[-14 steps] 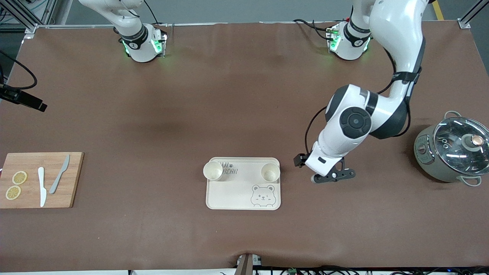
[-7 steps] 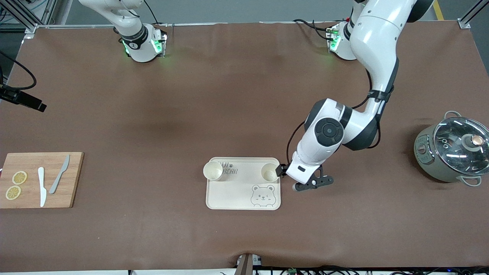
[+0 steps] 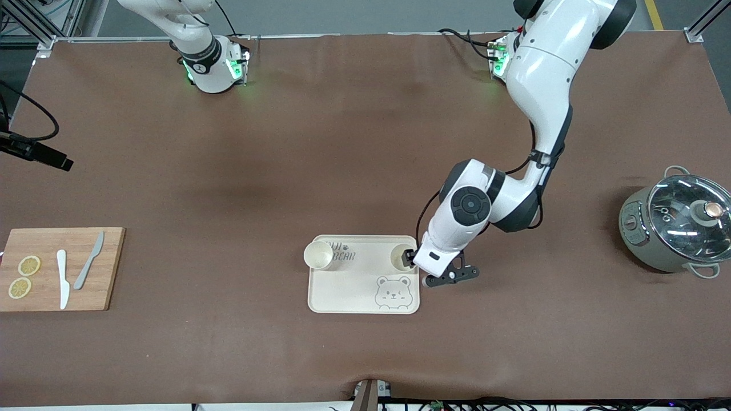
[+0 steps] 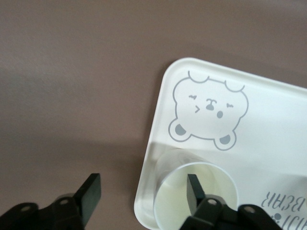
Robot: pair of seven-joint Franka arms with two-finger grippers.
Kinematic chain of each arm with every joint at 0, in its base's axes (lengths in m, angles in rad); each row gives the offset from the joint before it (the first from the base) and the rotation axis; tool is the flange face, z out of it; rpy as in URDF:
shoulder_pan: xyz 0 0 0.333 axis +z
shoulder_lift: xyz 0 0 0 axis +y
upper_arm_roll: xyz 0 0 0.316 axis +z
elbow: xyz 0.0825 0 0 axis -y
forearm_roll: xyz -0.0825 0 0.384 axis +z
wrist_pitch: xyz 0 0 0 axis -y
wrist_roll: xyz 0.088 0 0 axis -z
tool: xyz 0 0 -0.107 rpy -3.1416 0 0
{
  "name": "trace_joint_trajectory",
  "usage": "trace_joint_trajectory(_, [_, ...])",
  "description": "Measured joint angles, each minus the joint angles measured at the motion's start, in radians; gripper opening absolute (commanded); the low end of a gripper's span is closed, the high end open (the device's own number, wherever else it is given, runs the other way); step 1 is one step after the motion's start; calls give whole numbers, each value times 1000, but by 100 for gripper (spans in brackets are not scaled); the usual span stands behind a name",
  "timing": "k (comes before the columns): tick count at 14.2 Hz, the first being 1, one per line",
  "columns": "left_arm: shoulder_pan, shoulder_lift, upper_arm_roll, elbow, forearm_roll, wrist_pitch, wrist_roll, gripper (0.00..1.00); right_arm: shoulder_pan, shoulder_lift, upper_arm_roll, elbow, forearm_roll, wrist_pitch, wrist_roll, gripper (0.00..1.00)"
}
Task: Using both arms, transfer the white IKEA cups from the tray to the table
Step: 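Lower the left gripper around the white cup and close it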
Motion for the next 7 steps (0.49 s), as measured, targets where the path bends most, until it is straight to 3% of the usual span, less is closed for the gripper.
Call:
trace_joint_trajectory(4, [-23,16,0,1,0,1,0,62,2,0,2,0,0,2,0,100])
trace_joint_trajectory(7, [-34,33,0,1,0,1,0,33,2,5,3,0,0,2,0,100])
